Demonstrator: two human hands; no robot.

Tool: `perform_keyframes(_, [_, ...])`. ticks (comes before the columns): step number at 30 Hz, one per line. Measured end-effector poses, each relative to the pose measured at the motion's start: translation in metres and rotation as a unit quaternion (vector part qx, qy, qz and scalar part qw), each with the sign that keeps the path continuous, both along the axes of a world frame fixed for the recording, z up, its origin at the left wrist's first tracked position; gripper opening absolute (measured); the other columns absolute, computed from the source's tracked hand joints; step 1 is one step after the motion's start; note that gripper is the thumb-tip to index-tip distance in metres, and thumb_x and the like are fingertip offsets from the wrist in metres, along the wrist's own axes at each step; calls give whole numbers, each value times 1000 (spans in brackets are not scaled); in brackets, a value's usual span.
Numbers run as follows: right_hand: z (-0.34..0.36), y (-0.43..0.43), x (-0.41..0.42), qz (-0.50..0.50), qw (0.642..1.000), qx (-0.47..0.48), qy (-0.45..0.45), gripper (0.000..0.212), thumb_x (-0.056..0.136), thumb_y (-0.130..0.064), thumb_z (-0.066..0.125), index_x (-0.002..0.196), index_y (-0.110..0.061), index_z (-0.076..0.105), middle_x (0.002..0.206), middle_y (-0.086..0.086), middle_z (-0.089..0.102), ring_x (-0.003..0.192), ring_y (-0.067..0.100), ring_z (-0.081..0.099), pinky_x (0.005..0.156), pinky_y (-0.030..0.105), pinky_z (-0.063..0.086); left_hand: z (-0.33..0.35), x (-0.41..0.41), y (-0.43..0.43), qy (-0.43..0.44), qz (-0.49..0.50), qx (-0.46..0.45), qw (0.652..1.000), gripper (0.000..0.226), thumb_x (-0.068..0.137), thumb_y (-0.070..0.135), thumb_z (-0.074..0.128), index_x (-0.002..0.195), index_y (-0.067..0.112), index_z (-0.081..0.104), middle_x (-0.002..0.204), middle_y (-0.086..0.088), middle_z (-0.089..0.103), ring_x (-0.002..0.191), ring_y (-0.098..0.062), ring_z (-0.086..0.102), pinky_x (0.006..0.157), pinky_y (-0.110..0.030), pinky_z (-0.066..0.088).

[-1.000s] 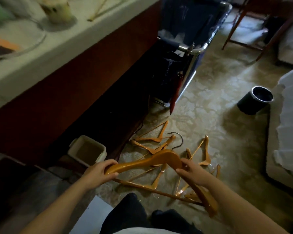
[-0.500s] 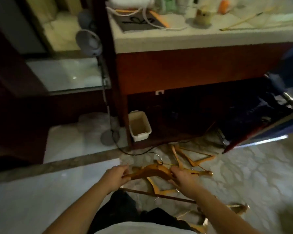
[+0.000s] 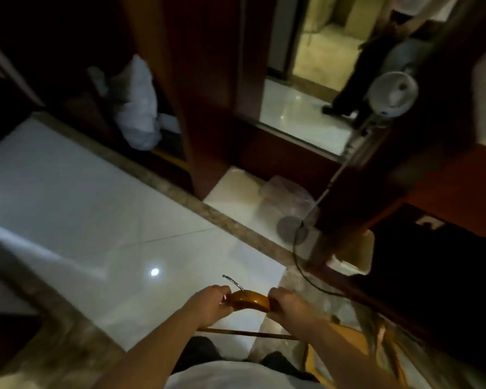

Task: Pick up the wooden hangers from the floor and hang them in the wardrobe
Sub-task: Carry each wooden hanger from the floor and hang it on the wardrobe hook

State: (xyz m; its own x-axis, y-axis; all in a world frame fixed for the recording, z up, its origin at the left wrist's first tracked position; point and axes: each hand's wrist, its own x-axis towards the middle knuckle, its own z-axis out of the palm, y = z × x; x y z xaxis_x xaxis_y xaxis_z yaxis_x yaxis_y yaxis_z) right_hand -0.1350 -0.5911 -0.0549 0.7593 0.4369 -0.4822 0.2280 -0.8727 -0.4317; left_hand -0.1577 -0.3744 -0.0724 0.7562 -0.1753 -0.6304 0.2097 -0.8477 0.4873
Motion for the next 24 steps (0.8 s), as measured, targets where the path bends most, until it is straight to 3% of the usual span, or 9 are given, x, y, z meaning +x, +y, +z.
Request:
perform_keyframes(3, [-3,75,17,55,998,3,9,21,89,-31,58,109,-25,55,102,-5,57,87,10,53,80,19,42,1,-8,66,-6,55,-9,998,38,91,35,55,126,22,53,120,-2,59,108,-18,58,97,-31,47])
perform_keyframes(12, [1,295,59,208,978,-15,-4,35,90,-27,56,125,-22,51,118,4,55,106,23,57,82,26,42,1,-22,267,-41,192,11,981,37,90,37,55,125,26,53,116,2,62,100,-11,60,92,-27,49])
perform_keyframes(19, [10,409,109,252,968,10,-7,35,90,-29,56,125,-23,55,115,3,55,104,21,58,80,24,41,10,3,363,-74,301,-10,951,29,89,34,59,117,24,59,108,4,63,90,-6,58,78,-15,43])
perform_keyframes(24, [11,482,169,263,964,38,13,32,90,-30,57,121,-24,57,111,3,56,101,20,57,87,29,47,16,49,426,-118,343,-23,932,17,91,31,57,106,27,62,104,9,61,96,-7,57,83,-19,47])
